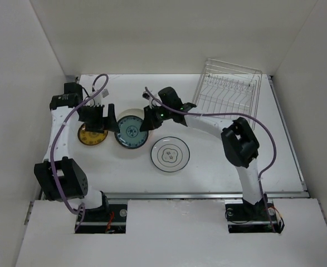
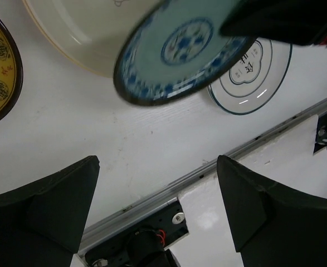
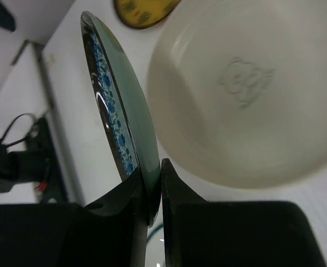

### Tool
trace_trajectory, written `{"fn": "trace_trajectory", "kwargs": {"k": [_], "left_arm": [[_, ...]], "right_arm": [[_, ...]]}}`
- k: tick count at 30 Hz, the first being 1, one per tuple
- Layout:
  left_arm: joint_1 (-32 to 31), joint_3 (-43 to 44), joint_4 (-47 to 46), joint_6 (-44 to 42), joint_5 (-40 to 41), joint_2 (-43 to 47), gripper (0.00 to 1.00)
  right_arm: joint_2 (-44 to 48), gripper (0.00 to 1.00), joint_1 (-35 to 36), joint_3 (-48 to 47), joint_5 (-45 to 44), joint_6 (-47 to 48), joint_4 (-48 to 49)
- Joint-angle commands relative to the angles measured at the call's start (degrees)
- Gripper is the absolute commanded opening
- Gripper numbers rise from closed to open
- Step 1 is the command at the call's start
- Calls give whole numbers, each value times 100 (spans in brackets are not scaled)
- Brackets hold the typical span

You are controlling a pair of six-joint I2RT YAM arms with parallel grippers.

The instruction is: Unload the plates from the dish rack

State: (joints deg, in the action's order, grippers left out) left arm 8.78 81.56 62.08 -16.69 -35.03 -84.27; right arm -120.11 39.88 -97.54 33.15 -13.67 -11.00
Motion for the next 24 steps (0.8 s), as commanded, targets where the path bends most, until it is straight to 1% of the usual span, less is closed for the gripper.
{"fn": "trace_trajectory", "kwargs": {"k": [1, 3, 4, 5, 7, 10, 12, 14, 15, 18, 21, 22, 23, 24], "left_arm": [[-95, -61, -143, -72, 180, -71, 84], [-95, -61, -205, 16, 233, -159, 84], [-95, -61, -206, 16, 233, -160, 84], [-95, -61, -206, 16, 355, -247, 84], [-95, -61, -266, 139, 478, -370, 84], [-95, -61, -267, 139, 549, -432, 79], [-95, -61, -215, 139, 322, -432, 59], [-95, -61, -145, 87, 207, -432, 42], [-95, -61, -48, 87, 102, -432, 27], [-95, 0, 251, -132, -56, -432, 0], [-95, 53, 453, -291, -233, -432, 0], [-95, 53, 454, -291, -294, -432, 0], [-95, 53, 454, -291, -294, -432, 0], [9, 53, 454, -169, -242, -380, 0]], "right_arm": [[138, 0, 2, -222, 1683, -643, 1528], [85, 0, 55, -48, 1896, -908, 1951], [85, 0, 55, 32, 1976, -1092, 2310], [85, 0, 107, 103, 2029, -1146, 2435], [33, 0, 169, 165, 2082, -1147, 2489], [-29, 0, 222, 165, 2143, -1147, 2541], [-82, 0, 222, 165, 2143, -1208, 2542], [-205, 0, 222, 165, 2205, -1270, 2612], [-205, 0, 222, 165, 2205, -1357, 2691], [-258, 0, 275, 42, 2258, -1428, 2691], [-320, 0, 275, -11, 2310, -1428, 2691], [-320, 6, 275, -11, 2310, -1428, 2691], [-320, 17, 275, -11, 2258, -1428, 2691], [-320, 32, 275, -11, 2258, -1428, 2622]]}}
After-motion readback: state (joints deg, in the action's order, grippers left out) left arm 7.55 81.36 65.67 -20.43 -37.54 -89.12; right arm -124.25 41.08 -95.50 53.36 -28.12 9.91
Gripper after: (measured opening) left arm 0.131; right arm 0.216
